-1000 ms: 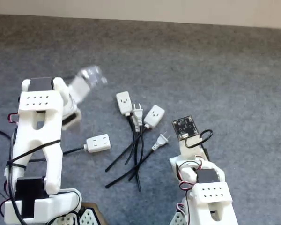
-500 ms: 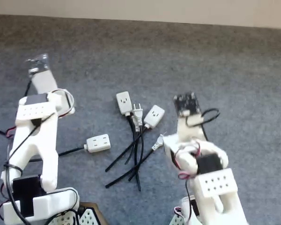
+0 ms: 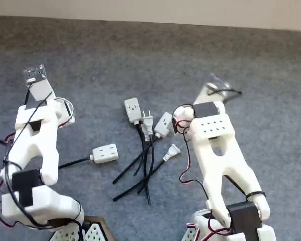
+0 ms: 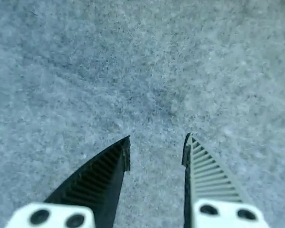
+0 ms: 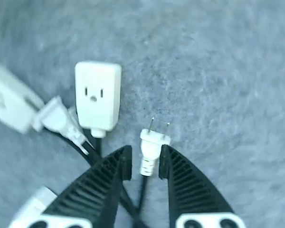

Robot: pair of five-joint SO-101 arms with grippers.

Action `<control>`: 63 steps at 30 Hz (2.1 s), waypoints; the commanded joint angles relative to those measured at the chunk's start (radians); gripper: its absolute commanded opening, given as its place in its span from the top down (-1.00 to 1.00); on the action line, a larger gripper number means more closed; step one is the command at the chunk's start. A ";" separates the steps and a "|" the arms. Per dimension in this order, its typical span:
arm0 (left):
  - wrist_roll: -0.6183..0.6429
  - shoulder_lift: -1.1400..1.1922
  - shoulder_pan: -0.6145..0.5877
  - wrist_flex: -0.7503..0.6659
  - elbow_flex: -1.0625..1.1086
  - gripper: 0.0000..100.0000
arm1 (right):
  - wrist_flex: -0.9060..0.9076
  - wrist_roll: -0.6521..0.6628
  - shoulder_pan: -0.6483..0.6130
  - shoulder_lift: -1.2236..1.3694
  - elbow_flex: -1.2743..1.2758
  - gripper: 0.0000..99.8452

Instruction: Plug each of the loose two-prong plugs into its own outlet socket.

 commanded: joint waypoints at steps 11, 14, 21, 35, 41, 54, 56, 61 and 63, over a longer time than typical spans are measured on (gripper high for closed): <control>0.009 0.024 -0.015 0.026 -0.074 0.61 | -0.246 -0.199 -0.154 -0.008 0.297 0.33; 0.009 0.024 -0.015 0.026 -0.074 0.60 | -0.283 -0.224 -0.157 -0.005 0.298 0.38; 0.009 0.024 -0.013 0.026 -0.074 0.60 | -0.406 -0.184 -0.157 0.004 0.309 0.62; 0.008 0.024 -0.013 0.026 -0.068 0.60 | -0.538 -0.176 -0.160 0.005 0.438 0.62; 0.008 0.024 -0.013 0.026 -0.067 0.60 | -0.549 -0.180 -0.160 0.005 0.443 0.62; 0.008 0.024 -0.013 0.026 -0.067 0.60 | -0.490 -0.129 -0.194 0.168 0.371 0.73; 0.008 0.024 -0.013 0.026 -0.067 0.60 | -0.438 -0.114 -0.183 0.220 0.303 0.84; 0.008 0.024 -0.013 0.026 -0.067 0.60 | -0.308 -0.052 -0.166 0.334 0.166 0.99; 0.008 0.024 -0.013 0.026 -0.067 0.60 | -0.280 -0.051 -0.170 0.371 0.134 0.99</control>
